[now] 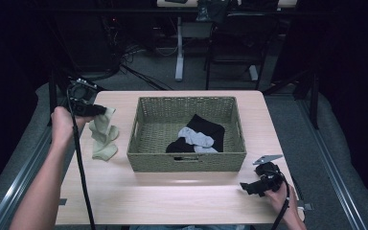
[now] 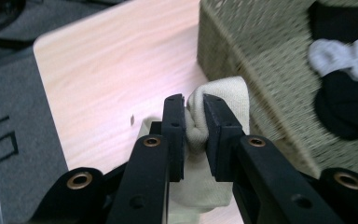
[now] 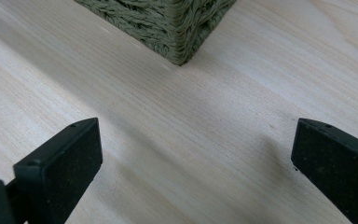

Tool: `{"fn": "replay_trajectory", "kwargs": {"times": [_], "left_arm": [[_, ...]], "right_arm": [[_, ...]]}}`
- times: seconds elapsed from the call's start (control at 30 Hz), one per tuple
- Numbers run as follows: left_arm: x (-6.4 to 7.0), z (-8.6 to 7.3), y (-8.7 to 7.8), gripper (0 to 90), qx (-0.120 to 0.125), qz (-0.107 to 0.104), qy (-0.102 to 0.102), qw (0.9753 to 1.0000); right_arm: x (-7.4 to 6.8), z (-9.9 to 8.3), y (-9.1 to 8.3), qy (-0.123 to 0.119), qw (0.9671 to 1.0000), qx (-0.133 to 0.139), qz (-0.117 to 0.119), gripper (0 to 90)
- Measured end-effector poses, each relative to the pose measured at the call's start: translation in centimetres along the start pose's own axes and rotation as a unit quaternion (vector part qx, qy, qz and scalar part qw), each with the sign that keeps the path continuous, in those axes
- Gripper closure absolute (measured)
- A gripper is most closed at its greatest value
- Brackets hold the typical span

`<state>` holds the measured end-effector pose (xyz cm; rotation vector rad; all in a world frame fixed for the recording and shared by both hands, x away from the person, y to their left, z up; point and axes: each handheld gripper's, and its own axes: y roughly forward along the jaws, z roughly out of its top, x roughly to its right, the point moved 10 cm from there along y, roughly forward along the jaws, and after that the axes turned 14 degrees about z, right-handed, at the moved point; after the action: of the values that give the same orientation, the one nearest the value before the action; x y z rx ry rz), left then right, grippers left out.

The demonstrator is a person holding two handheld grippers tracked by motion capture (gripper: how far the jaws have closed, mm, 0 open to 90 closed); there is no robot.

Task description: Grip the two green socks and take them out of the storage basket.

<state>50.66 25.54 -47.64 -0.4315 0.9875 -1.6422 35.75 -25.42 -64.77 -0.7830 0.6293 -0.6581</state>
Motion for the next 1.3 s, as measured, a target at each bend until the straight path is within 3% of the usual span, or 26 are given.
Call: {"fn": "replay_trajectory", "kwargs": {"times": [0.3, 0.6, 0.73, 0.8, 0.9, 1.03, 1.1, 1.3], "left_arm": [[0.3, -2.9, 4.2, 79.4, -0.039, -0.002, -0.020, 0.9990], [1.1, -5.6, 8.7, 78.1, -0.088, 0.002, -0.040, 0.9953], [1.5, -6.6, 10.3, 73.5, -0.098, 0.001, -0.056, 0.9936], [1.5, -7.0, 10.7, 65.8, -0.101, -0.001, -0.070, 0.9924], [1.5, -7.4, 10.7, 54.7, -0.099, -0.009, -0.084, 0.9916], [1.3, -7.5, 9.7, 26.4, -0.091, -0.002, -0.094, 0.9914], [1.3, -7.4, 8.9, 16.9, -0.084, -0.004, -0.094, 0.9920], [1.6, -7.8, 6.4, 4.1, -0.051, 0.004, -0.085, 0.9951]], "right_arm": [[0.0, 0.0, 0.0, -0.001, 1.0000, -0.004, -0.001, 1.1], [0.0, 0.0, 0.0, -0.003, 1.0000, -0.003, 0.000, 1.2], [0.0, -0.1, 0.0, -0.002, 1.0000, -0.004, 0.000, 1.1], [0.0, 0.0, 0.0, 0.000, 1.0000, 0.000, 0.001, 1.1], [0.0, -0.1, -0.1, -0.003, 1.0000, -0.004, -0.001, 1.1], [0.1, -0.1, -0.1, 0.000, 1.0000, -0.002, 0.002, 1.2], [0.2, -0.1, -0.1, -0.001, 1.0000, -0.002, -0.003, 1.1], [0.0, 0.0, -0.1, -0.003, 1.0000, -0.003, 0.000, 1.1]]}}
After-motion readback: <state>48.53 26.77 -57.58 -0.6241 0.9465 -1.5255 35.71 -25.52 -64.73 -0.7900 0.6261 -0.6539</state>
